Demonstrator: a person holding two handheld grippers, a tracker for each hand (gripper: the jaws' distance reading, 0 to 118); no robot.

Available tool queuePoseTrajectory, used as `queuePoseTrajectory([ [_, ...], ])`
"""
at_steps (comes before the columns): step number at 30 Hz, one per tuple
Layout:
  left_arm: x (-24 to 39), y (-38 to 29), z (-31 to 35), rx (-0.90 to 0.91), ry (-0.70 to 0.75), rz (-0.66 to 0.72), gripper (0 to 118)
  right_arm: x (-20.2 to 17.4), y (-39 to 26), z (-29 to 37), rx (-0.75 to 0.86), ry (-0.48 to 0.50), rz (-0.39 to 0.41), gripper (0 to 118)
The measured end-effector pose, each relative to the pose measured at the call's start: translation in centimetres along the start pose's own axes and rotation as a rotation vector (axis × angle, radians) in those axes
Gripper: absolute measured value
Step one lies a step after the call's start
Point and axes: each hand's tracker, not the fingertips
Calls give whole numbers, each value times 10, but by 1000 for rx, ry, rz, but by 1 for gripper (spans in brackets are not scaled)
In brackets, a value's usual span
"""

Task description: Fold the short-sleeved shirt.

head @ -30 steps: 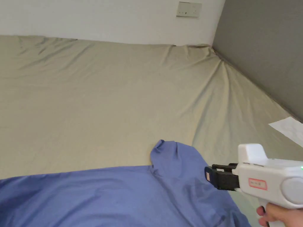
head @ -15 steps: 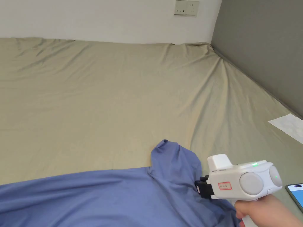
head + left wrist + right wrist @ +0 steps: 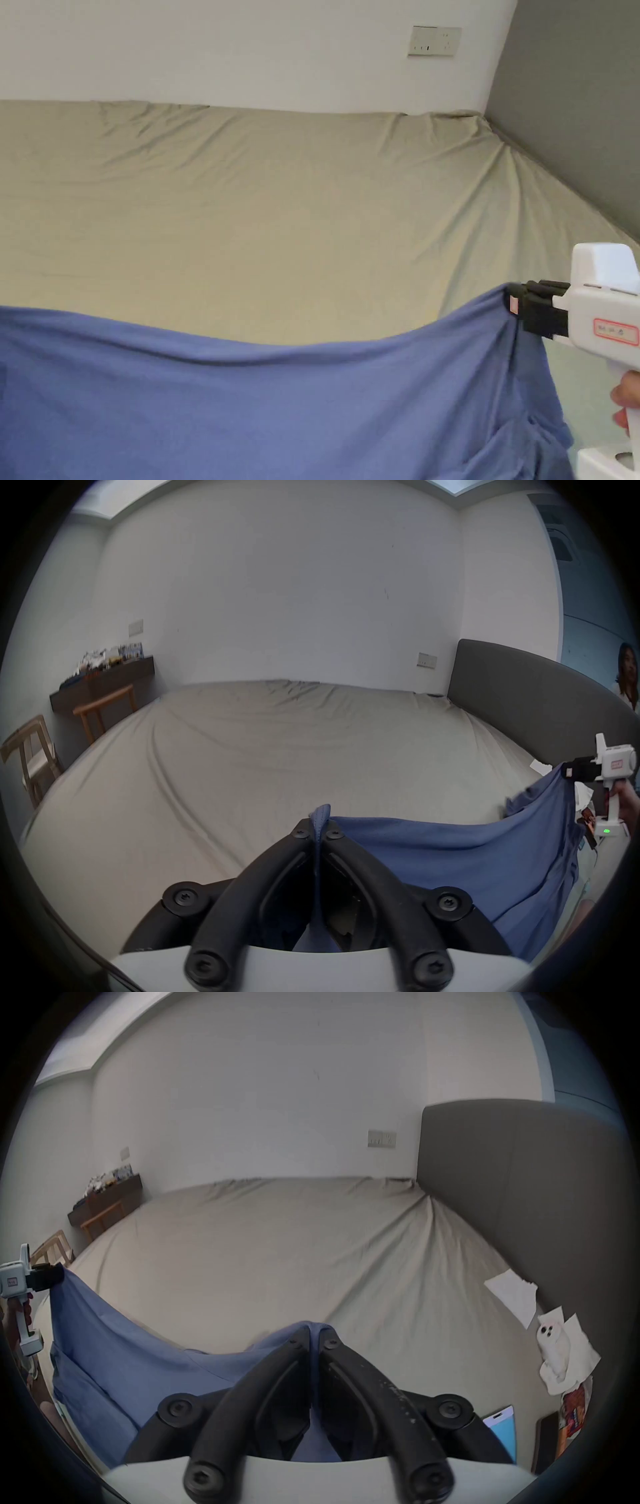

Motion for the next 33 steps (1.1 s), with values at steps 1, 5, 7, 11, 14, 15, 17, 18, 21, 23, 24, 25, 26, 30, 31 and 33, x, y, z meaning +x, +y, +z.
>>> queuePoseTrajectory([
  [1, -1, 10, 4, 14, 2, 1, 0, 0, 6, 8, 22, -3, -5, 7],
  [5, -6, 21, 19, 50, 10, 5, 0, -2, 16, 31, 66, -13, 8, 7],
  [7, -9, 15, 27, 43, 6, 2, 0, 2, 13, 41, 64, 20, -20, 7],
  [11, -15, -25, 40, -81, -22, -18, 0, -4, -22, 53, -62, 56, 79, 7],
  [14, -21, -70, 52, -186, -26, -24, 0, -7, -60, 64, -136, 58, 114, 7],
  [15, -23, -83, 56, -216, -32, -15, 0, -6, -71, 69, -147, 72, 102, 7],
  [17, -27, -111, 70, -269, -68, 11, 0, -6, -97, 82, -167, 84, 89, 7],
  [18, -28, -122, 76, -292, -79, 23, 0, -7, -107, 87, -178, 90, 94, 7],
  [21, -26, -159, 89, -375, -105, 13, 0, -9, -139, 94, -232, 66, 157, 7],
  [23, -23, -179, 89, -402, -89, 23, 0, -9, -158, 85, -294, 39, 162, 7],
  [24, -23, -187, 86, -411, -89, 30, 0, -9, -167, 79, -314, 17, 184, 7],
  [25, -22, -193, 84, -414, -88, 38, 0, -10, -175, 73, -342, 16, 209, 7],
  [26, -23, -196, 82, -417, -86, 61, 0, -10, -182, 68, -357, 1, 204, 7],
  [30, -30, -196, 82, -389, -73, 130, 11, -3, -197, 54, -350, -11, 157, 9],
  [31, -35, -197, 84, -387, -72, 128, 19, -5, -194, 56, -356, -27, 174, 17],
  [33, -35, -190, 95, -388, -52, 103, 84, -4, -189, 68, -315, -91, 181, 70],
])
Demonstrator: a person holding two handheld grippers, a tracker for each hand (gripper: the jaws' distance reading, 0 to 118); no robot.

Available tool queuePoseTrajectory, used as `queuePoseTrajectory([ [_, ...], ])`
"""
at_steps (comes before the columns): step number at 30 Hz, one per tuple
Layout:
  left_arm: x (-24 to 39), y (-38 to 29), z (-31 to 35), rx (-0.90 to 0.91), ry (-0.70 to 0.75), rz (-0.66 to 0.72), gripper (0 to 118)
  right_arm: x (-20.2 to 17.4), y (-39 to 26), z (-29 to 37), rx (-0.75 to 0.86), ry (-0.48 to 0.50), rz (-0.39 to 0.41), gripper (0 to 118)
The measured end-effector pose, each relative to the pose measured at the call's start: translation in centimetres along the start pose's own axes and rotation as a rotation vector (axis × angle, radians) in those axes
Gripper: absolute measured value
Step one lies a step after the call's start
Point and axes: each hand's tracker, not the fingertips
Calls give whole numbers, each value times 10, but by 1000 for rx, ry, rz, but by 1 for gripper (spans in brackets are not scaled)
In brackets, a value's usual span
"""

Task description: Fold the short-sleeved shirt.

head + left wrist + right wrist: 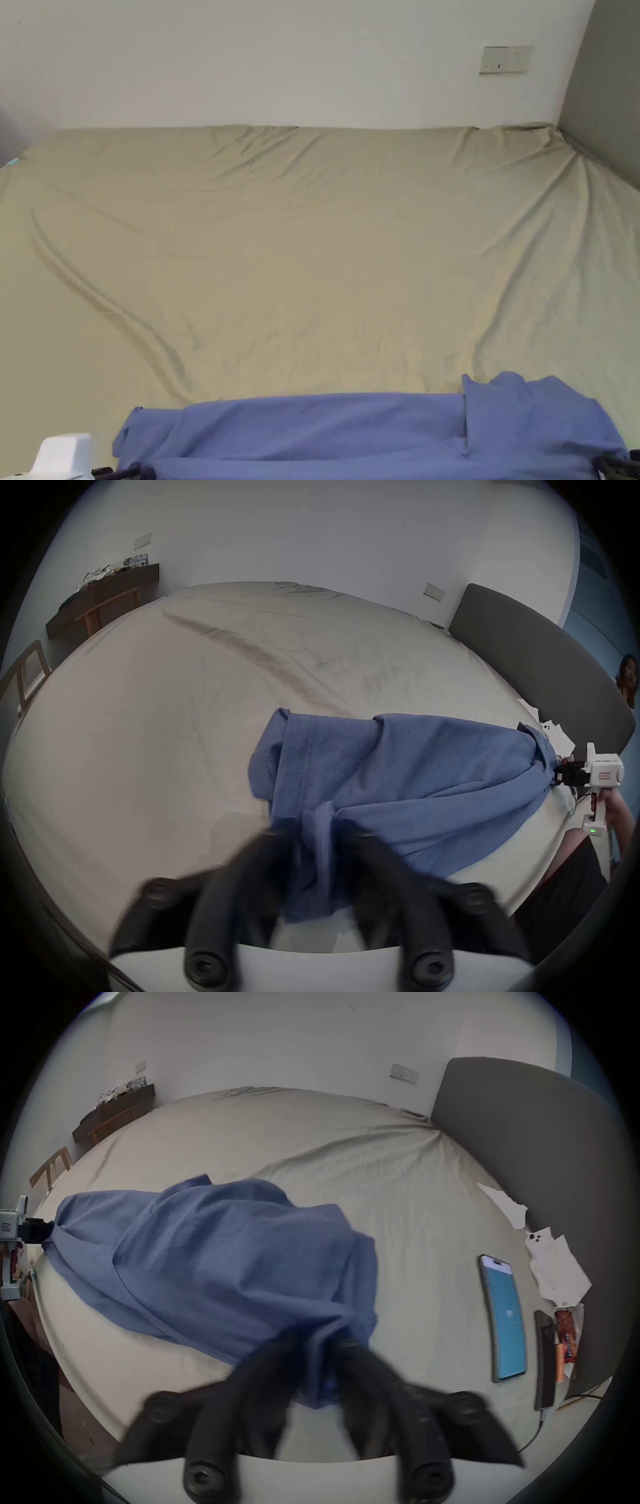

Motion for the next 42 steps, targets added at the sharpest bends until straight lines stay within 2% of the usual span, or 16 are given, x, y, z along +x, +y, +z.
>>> queuePoseTrajectory([
  [1, -1, 3, 11, -3, 1, 0, 112, 3, 1, 11, 31, -26, -8, 90],
  [2, -2, 2, 26, 15, -35, 11, 118, 6, 3, 24, 66, -26, -38, 99],
  [6, -1, 3, 94, 169, -160, 46, 113, -9, 7, 101, 271, 1, -102, 90],
  [8, -4, 2, 120, 198, -212, 69, 88, -30, 5, 134, 357, 59, -121, 43],
  [9, -8, 2, 129, 210, -257, 76, 40, -42, 3, 147, 404, 101, -125, 8],
  [10, -10, 8, 132, 213, -308, 99, 5, -57, 2, 158, 432, 118, -121, 5],
  [23, -136, 35, -15, -70, -687, 451, 0, -194, 14, 194, 470, 417, -35, 1],
  [25, -146, 30, -42, -142, -768, 573, 15, -204, 18, 191, 445, 418, -16, 1],
  [27, -137, 30, -53, -149, -754, 520, 84, -206, 16, 186, 434, 408, 6, 1],
  [28, -132, 30, -61, -185, -762, 486, 105, -207, 17, 185, 426, 413, 11, 1],
  [34, -111, 43, -98, -181, -915, 518, 117, -207, 24, 174, 393, 444, -14, 1],
  [35, -101, 47, -100, -169, -891, 469, 106, -205, 23, 171, 391, 442, -16, 1],
  [37, -83, 53, -106, -195, -786, 370, 8, -205, 26, 168, 381, 438, -20, 1],
  [39, -68, 48, -120, -348, -570, 382, 8, -204, 25, 168, 386, 448, -23, 1],
  [40, -75, 59, -103, -215, -723, 320, 7, -204, 25, 167, 388, 453, -19, 1],
  [42, -69, 62, -92, -210, -622, 262, 7, -203, 25, 167, 392, 453, -15, 1],
])
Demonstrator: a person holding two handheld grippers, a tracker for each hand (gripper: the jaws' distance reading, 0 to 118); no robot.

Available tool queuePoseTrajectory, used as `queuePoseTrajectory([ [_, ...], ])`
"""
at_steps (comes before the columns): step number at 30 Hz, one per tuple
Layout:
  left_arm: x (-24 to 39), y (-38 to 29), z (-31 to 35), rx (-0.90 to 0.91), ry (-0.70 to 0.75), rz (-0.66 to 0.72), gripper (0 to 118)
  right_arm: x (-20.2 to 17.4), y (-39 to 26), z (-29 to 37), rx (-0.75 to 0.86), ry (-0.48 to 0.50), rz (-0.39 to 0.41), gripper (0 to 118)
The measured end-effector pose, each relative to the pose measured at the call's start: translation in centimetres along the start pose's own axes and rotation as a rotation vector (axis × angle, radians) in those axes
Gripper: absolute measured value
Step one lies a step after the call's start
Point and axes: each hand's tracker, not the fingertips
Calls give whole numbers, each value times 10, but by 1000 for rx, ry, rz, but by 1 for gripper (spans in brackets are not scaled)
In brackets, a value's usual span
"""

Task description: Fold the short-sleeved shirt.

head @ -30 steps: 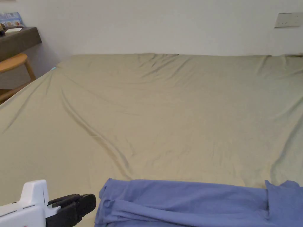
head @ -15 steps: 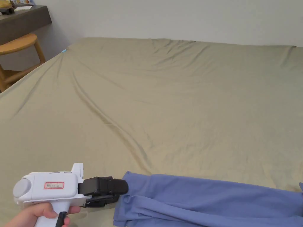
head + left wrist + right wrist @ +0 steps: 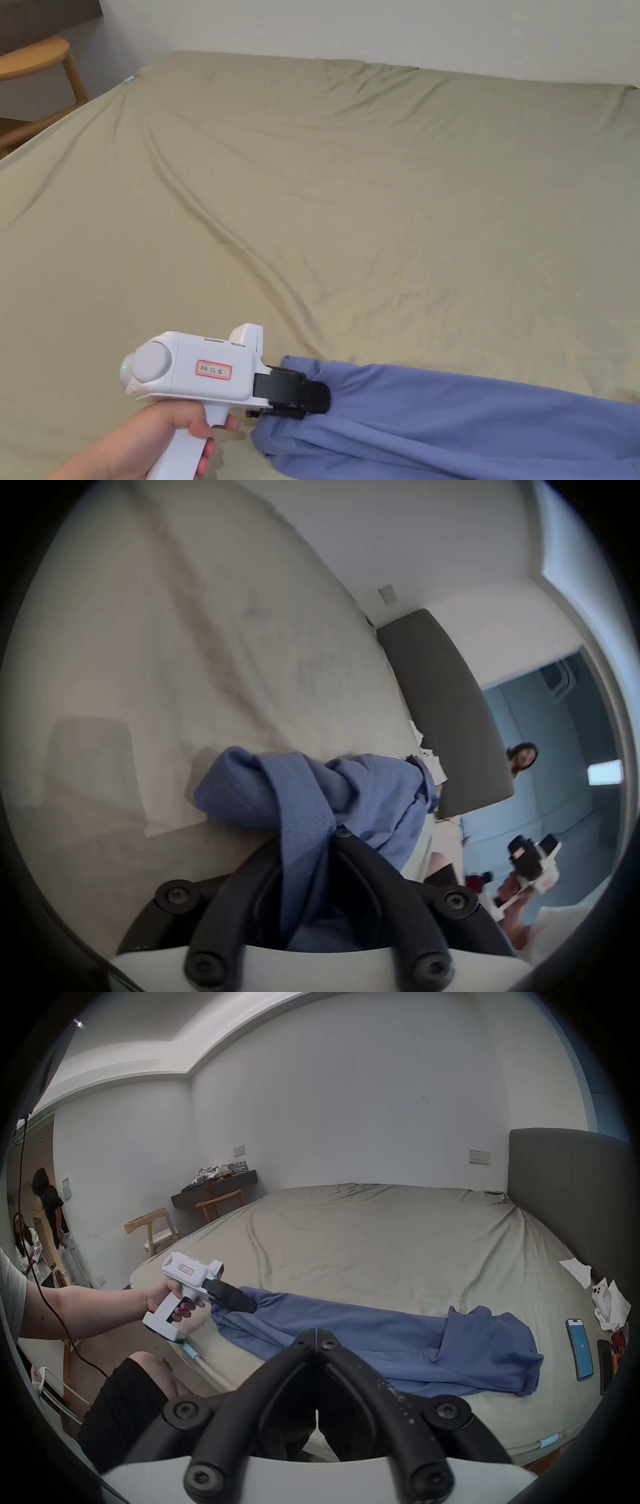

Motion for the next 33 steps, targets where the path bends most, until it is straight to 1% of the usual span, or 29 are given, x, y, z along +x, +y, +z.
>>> queuePoseTrajectory([
  [2, 3, -1, 11, -9, 42, 5, 7, 0, -1, -2, -4, -2, -5, 1],
  [4, 11, -3, 25, 10, 35, 22, 7, 2, -2, -1, -4, 0, -20, 1],
  [8, 16, 0, 71, 36, 50, -9, 7, 3, -2, 4, 7, 6, -8, 1],
  [9, 14, 1, 78, 40, 61, 7, 7, 3, -3, 6, 11, 2, -4, 1],
  [11, 2, 7, 108, 54, 250, 31, 7, 7, -3, 12, 24, 7, -9, 1],
  [12, -6, 12, 121, 33, 273, 71, 7, 9, -4, 14, 33, 9, -17, 1],
  [13, -7, 14, 134, 57, 340, 82, 7, 11, -5, 16, 36, 9, -26, 1],
  [14, -4, 17, 146, 46, 369, 115, 7, 12, -7, 18, 39, 8, -32, 1],
  [15, 2, 18, 152, 21, 363, 131, 7, 14, -9, 20, 41, 4, -34, 1],
  [17, 31, 18, 156, -15, 363, 99, 7, 15, -12, 21, 35, -2, -42, 1],
  [18, 46, 18, 152, -46, 353, 66, 7, 15, -14, 21, 30, -2, -46, 1],
  [20, 91, 15, 134, -61, 408, 21, 7, 16, -20, 21, 21, 0, -54, 1],
  [23, 136, 14, 91, -51, 378, -24, 7, 14, -23, 22, 20, 16, -77, 1],
  [25, 155, 17, 53, -58, 368, -17, 7, 13, -24, 26, 29, 24, -78, 1],
  [27, 172, 14, 9, -118, 337, -30, 7, 14, -25, 33, 42, 22, -74, 1],
  [30, 176, 15, -55, -188, 371, -63, 7, 20, -27, 45, 61, 16, -82, 1],
  [33, 179, 7, -105, -253, 393, -4, 8, 27, -33, 56, 64, -7, -86, 1],
])
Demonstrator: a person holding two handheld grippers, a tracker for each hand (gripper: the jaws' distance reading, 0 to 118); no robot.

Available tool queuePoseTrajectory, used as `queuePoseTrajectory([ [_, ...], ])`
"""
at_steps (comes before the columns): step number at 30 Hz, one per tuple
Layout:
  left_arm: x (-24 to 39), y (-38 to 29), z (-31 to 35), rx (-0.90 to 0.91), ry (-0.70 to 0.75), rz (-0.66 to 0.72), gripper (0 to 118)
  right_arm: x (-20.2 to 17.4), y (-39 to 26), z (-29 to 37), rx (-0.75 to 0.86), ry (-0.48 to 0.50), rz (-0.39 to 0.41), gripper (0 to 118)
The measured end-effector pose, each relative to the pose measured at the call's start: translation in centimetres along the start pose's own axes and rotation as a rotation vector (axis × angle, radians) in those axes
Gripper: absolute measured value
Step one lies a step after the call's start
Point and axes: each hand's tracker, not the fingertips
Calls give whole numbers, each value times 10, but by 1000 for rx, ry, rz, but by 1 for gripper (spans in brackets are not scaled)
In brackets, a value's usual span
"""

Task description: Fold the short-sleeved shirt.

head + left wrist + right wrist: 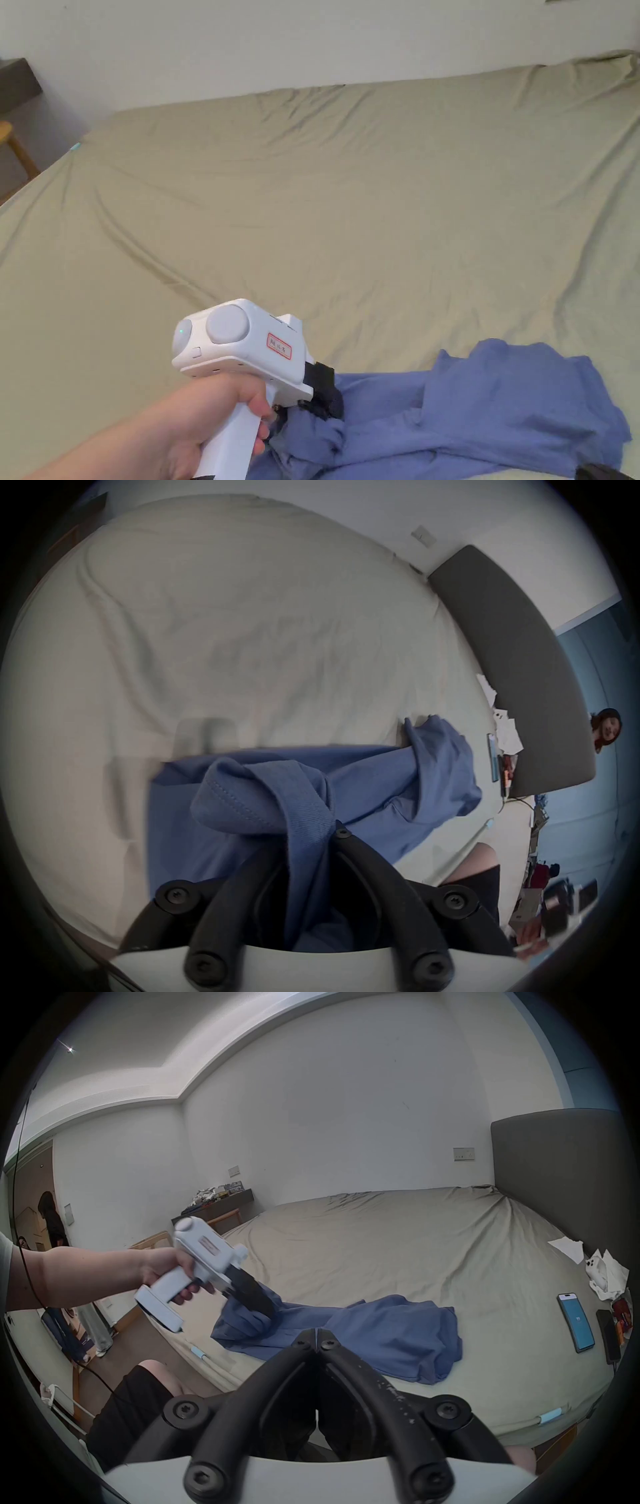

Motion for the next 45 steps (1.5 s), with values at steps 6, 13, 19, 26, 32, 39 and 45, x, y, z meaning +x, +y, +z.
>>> queuePoseTrajectory([
  [6, 45, -9, 0, -2, -148, -63, 103, 18, -14, 14, -22, -44, -10, 1],
  [13, 17, -38, 100, 311, 14, -56, 47, 26, -20, 15, -20, -31, -41, 1],
  [19, 11, -67, 15, 120, 147, 3, 0, 21, -17, 10, -22, -4, -20, 1],
  [26, 75, -64, -39, 125, 154, -63, 0, 23, -21, 14, -33, -19, -27, 1],
  [32, 71, -62, 24, 180, -72, -126, 0, 24, -23, 14, -38, -27, -29, 1],
  [39, -49, -68, 105, 336, -83, -107, 15, 20, -18, 5, -51, -10, -25, 1],
  [45, -155, -75, 57, 250, -261, 85, 117, 5, -7, -5, -60, 25, 6, 1],
])
